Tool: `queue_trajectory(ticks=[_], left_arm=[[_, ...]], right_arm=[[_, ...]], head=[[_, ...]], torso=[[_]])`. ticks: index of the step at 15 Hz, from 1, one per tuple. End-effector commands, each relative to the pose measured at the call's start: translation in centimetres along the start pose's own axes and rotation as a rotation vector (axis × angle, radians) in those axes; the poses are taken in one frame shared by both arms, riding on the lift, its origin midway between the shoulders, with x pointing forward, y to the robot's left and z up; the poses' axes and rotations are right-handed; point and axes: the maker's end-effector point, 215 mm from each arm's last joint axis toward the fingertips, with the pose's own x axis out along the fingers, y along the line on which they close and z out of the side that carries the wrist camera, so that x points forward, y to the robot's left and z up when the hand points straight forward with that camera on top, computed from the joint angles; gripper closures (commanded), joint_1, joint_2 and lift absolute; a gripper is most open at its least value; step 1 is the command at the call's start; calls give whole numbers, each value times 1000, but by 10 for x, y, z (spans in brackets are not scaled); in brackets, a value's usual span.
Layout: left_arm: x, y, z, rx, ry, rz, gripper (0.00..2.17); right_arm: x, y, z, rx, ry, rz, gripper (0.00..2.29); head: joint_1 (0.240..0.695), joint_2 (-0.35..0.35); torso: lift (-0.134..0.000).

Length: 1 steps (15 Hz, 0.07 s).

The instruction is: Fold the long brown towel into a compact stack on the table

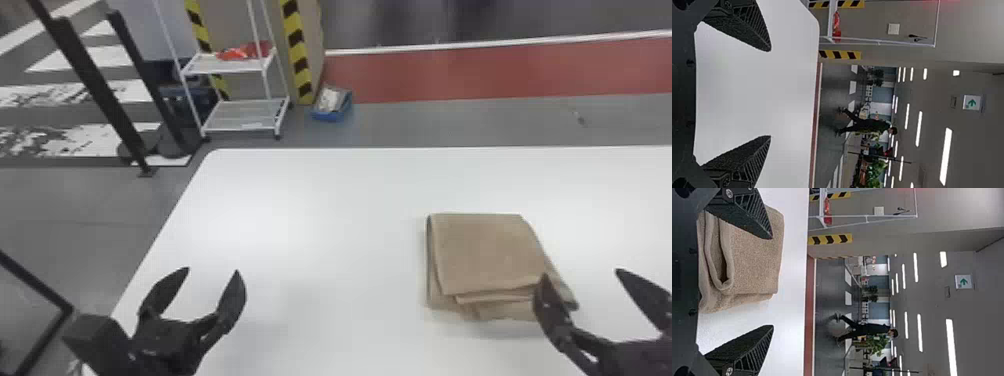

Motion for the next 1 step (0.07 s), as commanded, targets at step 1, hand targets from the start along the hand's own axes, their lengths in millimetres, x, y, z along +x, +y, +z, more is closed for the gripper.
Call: queue_trajectory(ticks=[1], left_arm=[[-1,-1,-2,-3,4,-1,93]], right_arm=[[0,0,0,1,0,0,80]], head=[[695,182]], torso=[[-124]])
